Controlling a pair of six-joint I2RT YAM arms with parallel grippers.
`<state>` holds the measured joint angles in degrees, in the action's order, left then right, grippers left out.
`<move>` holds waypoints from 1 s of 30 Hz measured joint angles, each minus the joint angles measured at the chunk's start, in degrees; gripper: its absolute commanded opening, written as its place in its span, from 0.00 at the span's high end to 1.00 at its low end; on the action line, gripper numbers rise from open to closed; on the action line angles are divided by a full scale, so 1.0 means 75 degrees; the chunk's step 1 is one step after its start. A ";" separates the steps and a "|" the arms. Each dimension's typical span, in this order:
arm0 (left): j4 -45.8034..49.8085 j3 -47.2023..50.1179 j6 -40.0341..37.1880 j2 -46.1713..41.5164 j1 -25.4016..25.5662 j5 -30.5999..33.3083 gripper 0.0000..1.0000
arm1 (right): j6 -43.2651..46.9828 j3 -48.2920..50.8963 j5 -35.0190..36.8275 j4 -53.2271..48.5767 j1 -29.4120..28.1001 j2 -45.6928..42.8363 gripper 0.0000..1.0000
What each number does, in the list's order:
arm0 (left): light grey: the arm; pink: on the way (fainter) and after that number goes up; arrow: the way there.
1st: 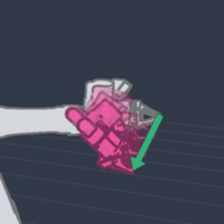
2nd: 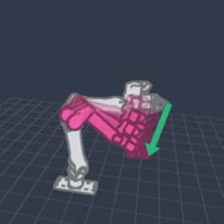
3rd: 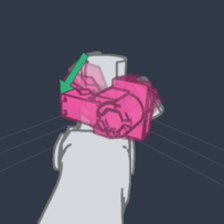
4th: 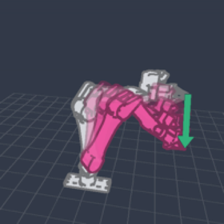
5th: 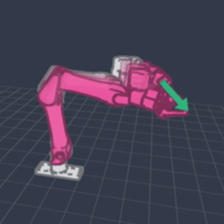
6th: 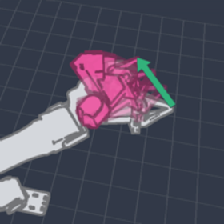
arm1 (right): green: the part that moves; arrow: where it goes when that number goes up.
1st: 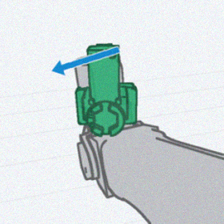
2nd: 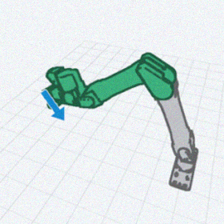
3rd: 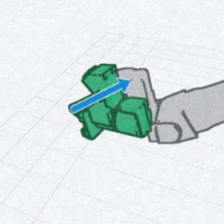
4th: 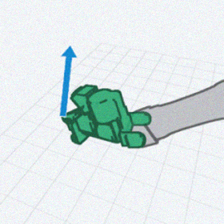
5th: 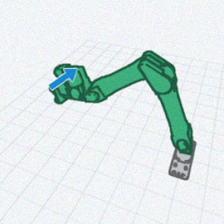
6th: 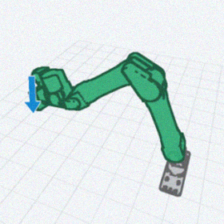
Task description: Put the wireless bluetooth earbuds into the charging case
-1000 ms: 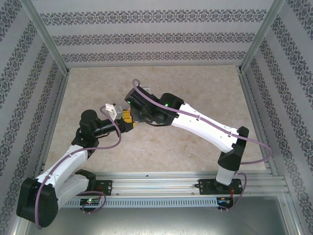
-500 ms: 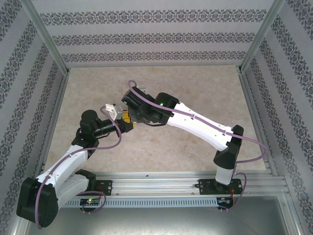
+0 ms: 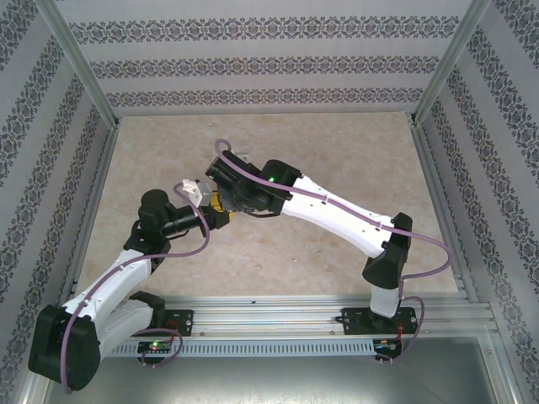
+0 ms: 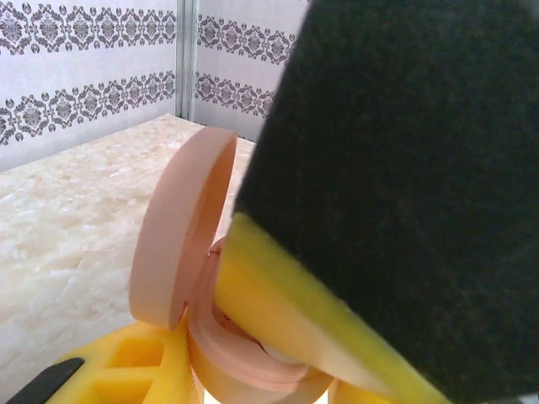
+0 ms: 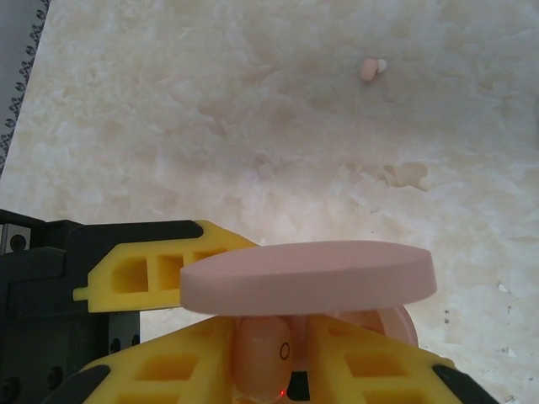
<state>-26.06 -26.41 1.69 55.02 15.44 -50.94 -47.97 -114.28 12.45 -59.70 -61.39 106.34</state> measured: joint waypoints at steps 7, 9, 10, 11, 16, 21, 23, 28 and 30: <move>0.0000 0.0000 0.0000 0.0000 0.0000 -0.0003 0.77 | 0.0000 0.0000 -0.0009 0.0017 0.0000 0.0000 0.70; 0.0000 0.0000 0.0000 0.0000 0.0009 0.0000 0.77 | 0.0000 0.0000 -0.0009 0.0015 0.0000 0.0000 0.71; 0.0000 0.0000 0.0000 0.0000 0.0015 0.0000 0.77 | -0.0003 0.0000 -0.0009 0.0009 0.0000 0.0000 0.72; 0.0000 0.0000 0.0000 0.0000 0.0017 0.0000 0.77 | -0.0003 0.0000 -0.0006 0.0006 0.0000 0.0000 0.72; 0.0003 0.0000 0.0000 0.0000 0.0029 0.0000 0.77 | -0.0003 0.0000 -0.0009 -0.0020 0.0003 0.0000 0.73; 0.0000 0.0000 0.0000 0.0000 0.0029 0.0003 0.77 | -0.0012 0.0003 0.0020 -0.0038 0.0017 0.0000 0.80; 0.0000 0.0000 0.0000 0.0000 0.0029 0.0003 0.77 | -0.0009 0.0006 0.0023 -0.0038 0.0015 -0.0006 0.80; 0.0000 0.0000 0.0000 0.0000 0.0029 0.0000 0.77 | -0.0009 0.0009 0.0023 -0.0038 0.0015 -0.0015 0.79; -0.0003 0.0000 0.0000 0.0000 0.0029 0.0000 0.77 | -0.0009 0.0009 0.0023 -0.0038 0.0015 -0.0015 0.80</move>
<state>-26.09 -26.41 1.69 55.02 15.66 -50.94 -48.03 -114.21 12.62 -59.99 -61.28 106.24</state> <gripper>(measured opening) 0.278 0.206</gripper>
